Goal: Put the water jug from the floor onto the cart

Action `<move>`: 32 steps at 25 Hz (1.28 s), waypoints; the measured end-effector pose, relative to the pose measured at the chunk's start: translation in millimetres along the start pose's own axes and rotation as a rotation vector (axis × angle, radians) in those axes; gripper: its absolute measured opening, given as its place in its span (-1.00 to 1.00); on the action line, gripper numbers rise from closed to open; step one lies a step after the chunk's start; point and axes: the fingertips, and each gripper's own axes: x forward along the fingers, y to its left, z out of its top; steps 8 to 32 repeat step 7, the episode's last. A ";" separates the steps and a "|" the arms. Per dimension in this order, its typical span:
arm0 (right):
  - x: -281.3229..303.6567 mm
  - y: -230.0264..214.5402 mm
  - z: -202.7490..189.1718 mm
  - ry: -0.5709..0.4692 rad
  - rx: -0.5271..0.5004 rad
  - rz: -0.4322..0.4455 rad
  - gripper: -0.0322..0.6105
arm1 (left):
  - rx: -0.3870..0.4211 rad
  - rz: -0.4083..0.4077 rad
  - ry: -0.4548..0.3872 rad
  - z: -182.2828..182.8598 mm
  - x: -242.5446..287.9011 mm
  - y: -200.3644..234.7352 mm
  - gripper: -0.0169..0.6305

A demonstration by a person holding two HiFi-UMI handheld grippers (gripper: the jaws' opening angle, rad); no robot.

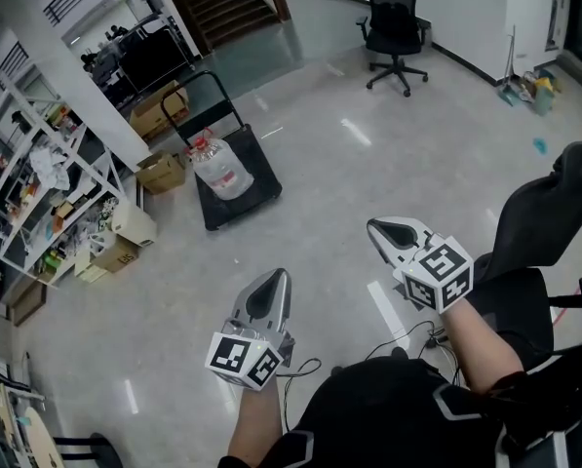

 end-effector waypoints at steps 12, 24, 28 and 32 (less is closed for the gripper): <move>-9.9 -7.8 0.4 -0.008 0.007 0.002 -0.89 | 0.019 -0.005 0.012 -3.5 2.7 -13.1 -0.97; -9.9 -7.8 0.4 -0.008 0.007 0.002 -0.89 | 0.019 -0.005 0.012 -3.5 2.7 -13.1 -0.97; -9.9 -7.8 0.4 -0.008 0.007 0.002 -0.89 | 0.019 -0.005 0.012 -3.5 2.7 -13.1 -0.97; -9.9 -7.8 0.4 -0.008 0.007 0.002 -0.89 | 0.019 -0.005 0.012 -3.5 2.7 -13.1 -0.97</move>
